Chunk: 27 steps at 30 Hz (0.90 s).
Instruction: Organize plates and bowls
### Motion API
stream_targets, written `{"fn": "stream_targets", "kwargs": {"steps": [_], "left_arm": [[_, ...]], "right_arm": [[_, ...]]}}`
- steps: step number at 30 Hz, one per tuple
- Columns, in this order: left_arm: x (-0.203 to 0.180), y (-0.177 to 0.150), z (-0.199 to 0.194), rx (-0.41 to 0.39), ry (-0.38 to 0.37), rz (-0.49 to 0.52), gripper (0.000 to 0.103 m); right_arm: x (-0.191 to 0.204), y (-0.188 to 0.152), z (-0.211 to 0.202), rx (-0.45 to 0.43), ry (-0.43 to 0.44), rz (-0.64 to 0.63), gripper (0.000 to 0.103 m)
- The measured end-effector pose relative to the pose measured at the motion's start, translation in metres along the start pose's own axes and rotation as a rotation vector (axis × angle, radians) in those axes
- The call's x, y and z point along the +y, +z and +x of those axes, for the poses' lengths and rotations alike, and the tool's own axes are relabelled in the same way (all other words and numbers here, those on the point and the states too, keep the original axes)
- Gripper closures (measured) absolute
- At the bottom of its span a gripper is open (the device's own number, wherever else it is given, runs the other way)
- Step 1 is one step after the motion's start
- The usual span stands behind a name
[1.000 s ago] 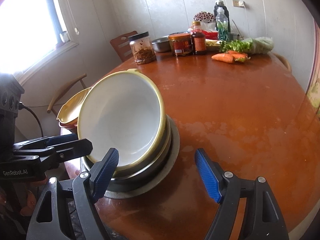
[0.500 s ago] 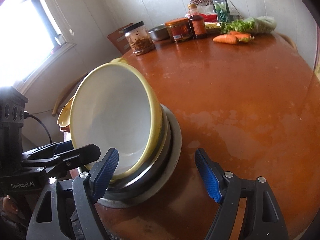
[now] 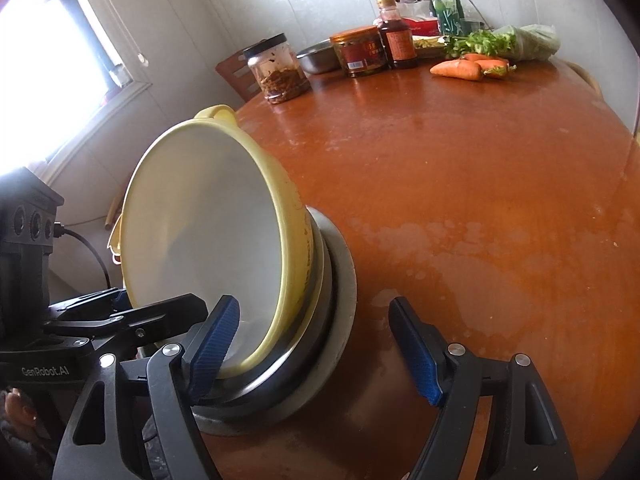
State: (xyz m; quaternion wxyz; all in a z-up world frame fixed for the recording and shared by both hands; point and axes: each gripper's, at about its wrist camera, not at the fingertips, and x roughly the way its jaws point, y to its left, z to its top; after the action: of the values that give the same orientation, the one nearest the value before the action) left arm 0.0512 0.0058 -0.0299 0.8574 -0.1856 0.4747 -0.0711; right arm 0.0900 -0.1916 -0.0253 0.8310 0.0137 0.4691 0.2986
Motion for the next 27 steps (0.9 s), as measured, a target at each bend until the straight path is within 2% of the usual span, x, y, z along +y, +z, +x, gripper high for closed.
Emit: {"fn": "stream_targets", "kwargs": {"steps": [1, 6, 9, 14, 27], "left_arm": [[0.001, 0.000, 0.001, 0.005, -0.006, -0.004, 0.031], [-0.001, 0.001, 0.007, 0.024, -0.032, -0.004, 0.035], [-0.004, 0.001, 0.008, 0.027, -0.041, -0.003, 0.037], [-0.005, 0.001, 0.008, 0.030, -0.043, -0.013, 0.038], [-0.009, 0.003, 0.006, 0.020, -0.041, 0.003, 0.038]], "right_arm": [[-0.001, 0.000, 0.001, 0.002, 0.004, 0.002, 0.025], [0.001, 0.000, 0.001, -0.001, 0.039, -0.013, 0.042], [0.003, -0.001, 0.001, -0.005, 0.049, -0.020, 0.046], [0.007, 0.000, -0.001, -0.017, 0.045, -0.035, 0.051], [0.009, -0.001, -0.007, -0.027, 0.022, -0.039, 0.051]]}}
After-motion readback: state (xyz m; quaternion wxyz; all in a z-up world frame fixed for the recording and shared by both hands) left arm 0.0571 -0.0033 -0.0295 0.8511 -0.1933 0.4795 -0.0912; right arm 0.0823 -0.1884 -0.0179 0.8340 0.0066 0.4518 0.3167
